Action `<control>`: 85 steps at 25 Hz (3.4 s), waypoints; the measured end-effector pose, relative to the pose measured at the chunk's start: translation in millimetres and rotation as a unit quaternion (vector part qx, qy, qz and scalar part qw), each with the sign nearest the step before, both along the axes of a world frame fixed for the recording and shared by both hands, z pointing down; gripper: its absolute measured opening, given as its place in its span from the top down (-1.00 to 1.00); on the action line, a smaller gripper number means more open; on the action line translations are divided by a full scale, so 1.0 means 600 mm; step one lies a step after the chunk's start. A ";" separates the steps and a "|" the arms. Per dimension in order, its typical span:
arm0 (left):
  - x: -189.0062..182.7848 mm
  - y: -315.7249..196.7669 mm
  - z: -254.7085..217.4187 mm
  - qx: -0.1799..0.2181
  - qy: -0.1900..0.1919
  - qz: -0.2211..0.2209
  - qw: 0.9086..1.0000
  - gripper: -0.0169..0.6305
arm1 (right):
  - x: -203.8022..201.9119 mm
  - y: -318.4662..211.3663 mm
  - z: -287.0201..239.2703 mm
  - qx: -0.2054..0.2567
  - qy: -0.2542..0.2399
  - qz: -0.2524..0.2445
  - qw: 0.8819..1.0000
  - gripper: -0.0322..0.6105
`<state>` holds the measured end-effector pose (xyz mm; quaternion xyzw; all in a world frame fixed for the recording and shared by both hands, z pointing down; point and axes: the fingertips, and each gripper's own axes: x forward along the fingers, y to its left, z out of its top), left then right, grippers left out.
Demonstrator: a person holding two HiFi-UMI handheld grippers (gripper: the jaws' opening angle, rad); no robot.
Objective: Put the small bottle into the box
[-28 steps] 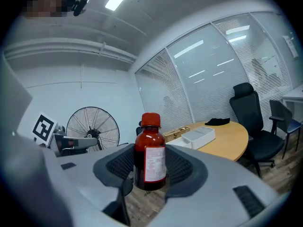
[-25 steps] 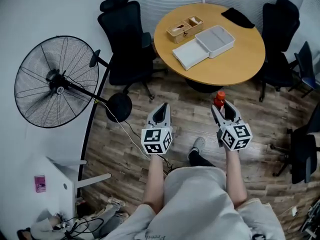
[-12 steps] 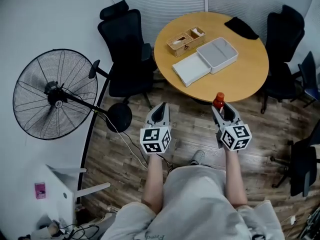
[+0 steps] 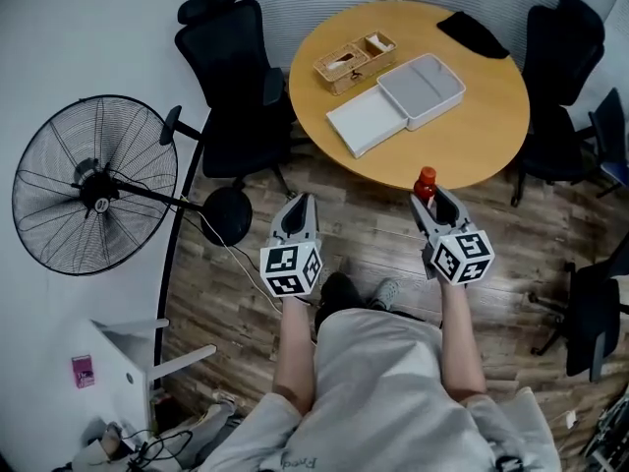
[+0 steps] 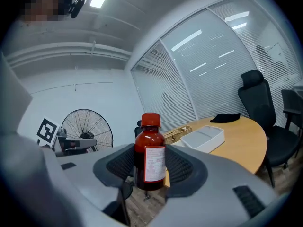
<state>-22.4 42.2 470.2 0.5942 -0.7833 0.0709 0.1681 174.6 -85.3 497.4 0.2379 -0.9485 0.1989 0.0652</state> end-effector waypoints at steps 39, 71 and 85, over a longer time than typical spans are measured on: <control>-0.266 -0.309 0.052 -0.017 0.033 0.119 0.992 0.86 | -0.284 -0.222 0.070 -0.024 0.088 0.035 0.995 0.25; -0.304 -0.399 0.134 -0.029 0.065 0.254 0.965 0.86 | -0.397 -0.311 0.205 0.041 0.356 -0.106 0.928 0.25; -0.269 -0.360 0.140 -0.032 0.062 0.272 0.960 0.86 | -0.425 -0.308 0.280 0.063 0.454 -0.210 0.864 0.25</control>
